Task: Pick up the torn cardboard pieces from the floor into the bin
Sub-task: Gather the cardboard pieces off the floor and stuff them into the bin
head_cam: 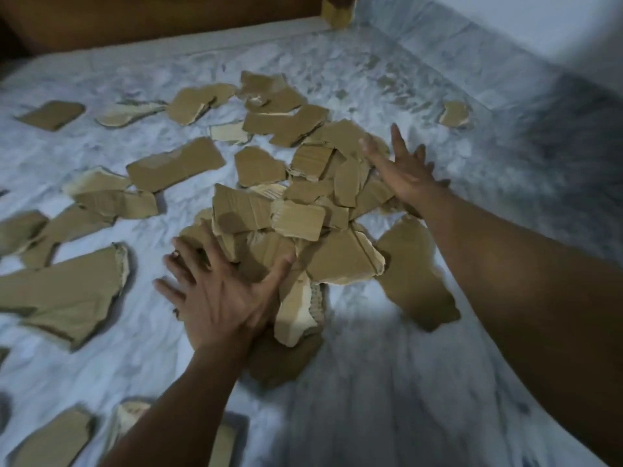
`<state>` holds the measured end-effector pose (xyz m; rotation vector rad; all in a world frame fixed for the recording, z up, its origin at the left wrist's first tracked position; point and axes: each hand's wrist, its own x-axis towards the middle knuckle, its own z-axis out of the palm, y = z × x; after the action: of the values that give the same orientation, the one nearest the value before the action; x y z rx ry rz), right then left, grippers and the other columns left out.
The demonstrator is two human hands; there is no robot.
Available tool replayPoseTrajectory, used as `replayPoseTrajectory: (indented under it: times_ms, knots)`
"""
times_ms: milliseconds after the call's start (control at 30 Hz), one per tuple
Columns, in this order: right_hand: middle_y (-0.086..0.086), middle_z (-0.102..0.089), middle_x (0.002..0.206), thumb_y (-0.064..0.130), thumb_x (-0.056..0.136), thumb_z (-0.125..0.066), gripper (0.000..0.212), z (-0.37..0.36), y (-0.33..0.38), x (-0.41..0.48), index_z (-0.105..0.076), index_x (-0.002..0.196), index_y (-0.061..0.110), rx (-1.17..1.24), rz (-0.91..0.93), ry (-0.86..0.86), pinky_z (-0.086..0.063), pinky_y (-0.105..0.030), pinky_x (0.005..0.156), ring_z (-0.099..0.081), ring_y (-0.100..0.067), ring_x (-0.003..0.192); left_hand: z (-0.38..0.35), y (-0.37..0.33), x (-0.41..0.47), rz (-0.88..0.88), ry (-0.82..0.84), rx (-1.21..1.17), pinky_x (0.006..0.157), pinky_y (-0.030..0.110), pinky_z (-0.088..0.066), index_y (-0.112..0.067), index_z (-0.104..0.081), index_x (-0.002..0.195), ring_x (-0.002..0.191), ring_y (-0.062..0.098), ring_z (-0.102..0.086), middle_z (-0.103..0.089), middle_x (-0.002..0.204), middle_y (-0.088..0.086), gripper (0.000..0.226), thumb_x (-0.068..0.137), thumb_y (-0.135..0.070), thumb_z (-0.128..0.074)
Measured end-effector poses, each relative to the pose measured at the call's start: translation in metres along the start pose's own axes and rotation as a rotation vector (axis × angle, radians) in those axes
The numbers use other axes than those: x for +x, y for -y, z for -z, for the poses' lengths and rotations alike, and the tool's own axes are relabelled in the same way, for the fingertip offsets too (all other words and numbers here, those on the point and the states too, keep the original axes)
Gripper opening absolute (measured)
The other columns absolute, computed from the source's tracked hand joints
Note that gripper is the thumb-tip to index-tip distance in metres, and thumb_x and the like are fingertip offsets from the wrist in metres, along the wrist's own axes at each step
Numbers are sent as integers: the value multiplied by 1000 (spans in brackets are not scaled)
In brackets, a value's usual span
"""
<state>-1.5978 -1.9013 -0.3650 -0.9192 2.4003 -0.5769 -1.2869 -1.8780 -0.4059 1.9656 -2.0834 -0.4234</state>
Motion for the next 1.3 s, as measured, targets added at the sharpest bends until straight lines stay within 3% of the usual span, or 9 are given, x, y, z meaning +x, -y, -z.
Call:
replayPoseTrajectory:
  times_ms: [167,367,600,733,800,933,1033,1200,1300]
  knots:
    - [9,-1,171,100,71,-25,95,-43,40,-28,-21,155,55,-234,226,251,10,-66,118,10,-33,156,-1,1,2,37,-54,-20,124,54,0,-17,8,160,155,31,-3,-8,168,15,128,67,-103,-14]
    - [-9,-33,151,72,98,-23,64,-77,35,-83,-29,151,37,-496,425,20,-31,-50,107,-35,-38,133,3,-3,1,117,-123,-71,113,53,-24,-11,-18,159,143,36,-28,-31,160,14,115,79,-94,-21]
    - [-19,-50,133,66,101,-17,72,-101,49,-132,-43,144,15,-232,272,13,-46,-45,88,-58,-39,113,14,2,1,141,-61,-98,100,51,-36,-9,-45,138,123,43,-44,-51,133,23,103,73,-88,-50]
    - [-7,-59,138,58,100,-48,60,-105,48,-155,-42,149,24,-106,297,58,-49,-43,95,-59,-33,122,27,12,0,27,111,-115,93,46,-42,-11,-54,124,111,40,-55,-62,116,15,82,80,-81,-49]
    - [-4,-55,146,53,98,-55,61,-108,47,-169,-42,152,27,73,262,74,-47,-42,103,-54,-29,131,39,17,-2,2,210,-360,90,44,-47,-17,-49,122,105,33,-59,-61,109,5,62,88,-68,-57]
    - [-1,-50,152,47,100,-55,58,-112,46,-205,-42,153,31,205,267,22,-42,-40,110,-48,-25,137,63,15,-30,60,279,-1039,79,32,-57,-19,-55,109,99,19,-70,-69,104,1,18,96,-12,-66]
    - [-2,-50,149,49,101,-52,57,-98,38,-228,-38,154,35,207,274,-73,-43,-38,107,-50,-26,135,75,5,-51,29,294,-1133,81,30,-58,-27,-54,103,92,9,-70,-69,99,-4,26,95,-6,-66]
    - [-1,-50,147,57,102,-42,57,-35,34,-262,-26,156,48,223,200,-161,-44,-36,93,-53,-28,129,114,-35,-74,-97,374,-1186,95,45,-56,-19,-46,129,105,16,-67,-67,115,2,41,95,-11,-68]
    - [-1,-55,147,56,102,-41,58,15,30,-283,-25,157,46,223,222,-247,-48,-42,101,-54,-27,131,145,-75,-96,-194,421,-1235,96,39,-55,-24,-40,135,100,11,-66,-64,110,-8,47,97,-12,-66]
